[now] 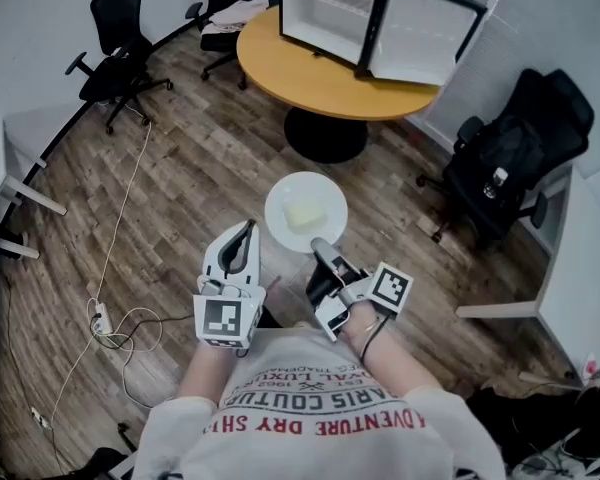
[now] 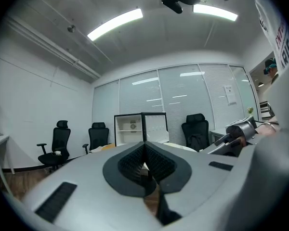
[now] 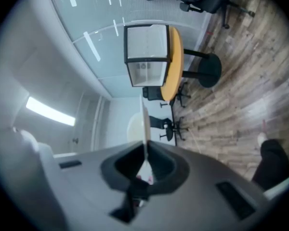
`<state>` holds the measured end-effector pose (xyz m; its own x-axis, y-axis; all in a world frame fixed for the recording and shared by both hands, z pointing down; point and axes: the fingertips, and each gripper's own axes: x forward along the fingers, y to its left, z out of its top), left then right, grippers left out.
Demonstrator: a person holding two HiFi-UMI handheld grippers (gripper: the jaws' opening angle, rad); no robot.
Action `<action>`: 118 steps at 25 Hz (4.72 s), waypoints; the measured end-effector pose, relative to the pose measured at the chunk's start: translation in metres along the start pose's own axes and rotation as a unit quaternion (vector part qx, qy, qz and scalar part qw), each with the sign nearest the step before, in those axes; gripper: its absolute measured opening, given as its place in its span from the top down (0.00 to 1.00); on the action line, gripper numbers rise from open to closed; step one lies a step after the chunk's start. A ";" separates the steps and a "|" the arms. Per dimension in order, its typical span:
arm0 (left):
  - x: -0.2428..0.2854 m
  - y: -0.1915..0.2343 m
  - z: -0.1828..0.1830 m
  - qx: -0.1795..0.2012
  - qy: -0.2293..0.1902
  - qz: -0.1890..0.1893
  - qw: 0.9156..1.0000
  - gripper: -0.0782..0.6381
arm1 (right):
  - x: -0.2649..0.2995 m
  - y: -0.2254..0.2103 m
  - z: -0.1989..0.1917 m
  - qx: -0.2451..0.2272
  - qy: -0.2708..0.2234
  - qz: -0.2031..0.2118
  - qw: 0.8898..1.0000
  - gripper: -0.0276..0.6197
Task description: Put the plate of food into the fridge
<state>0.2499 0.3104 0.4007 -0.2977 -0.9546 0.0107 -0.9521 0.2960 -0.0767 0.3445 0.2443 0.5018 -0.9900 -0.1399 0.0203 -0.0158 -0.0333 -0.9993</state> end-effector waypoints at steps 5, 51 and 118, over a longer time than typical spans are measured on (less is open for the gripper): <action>0.013 0.009 -0.005 -0.008 0.005 -0.011 1.000 0.85 | 0.012 -0.001 0.004 0.000 -0.006 -0.003 1.000 0.90; 0.290 0.230 -0.023 0.003 0.023 -0.016 1.000 0.85 | 0.336 0.014 0.167 0.021 -0.019 -0.016 0.999 0.90; 0.799 0.291 -0.042 -0.004 0.017 -0.352 0.936 0.85 | 0.570 0.044 0.549 0.019 -0.386 -0.017 0.922 0.90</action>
<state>-0.2681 -0.3651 0.4288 0.4024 -0.9113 0.0878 -0.9133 -0.4062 -0.0301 -0.1428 -0.3807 0.4859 -0.5931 -0.8009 0.0824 -0.0252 -0.0838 -0.9962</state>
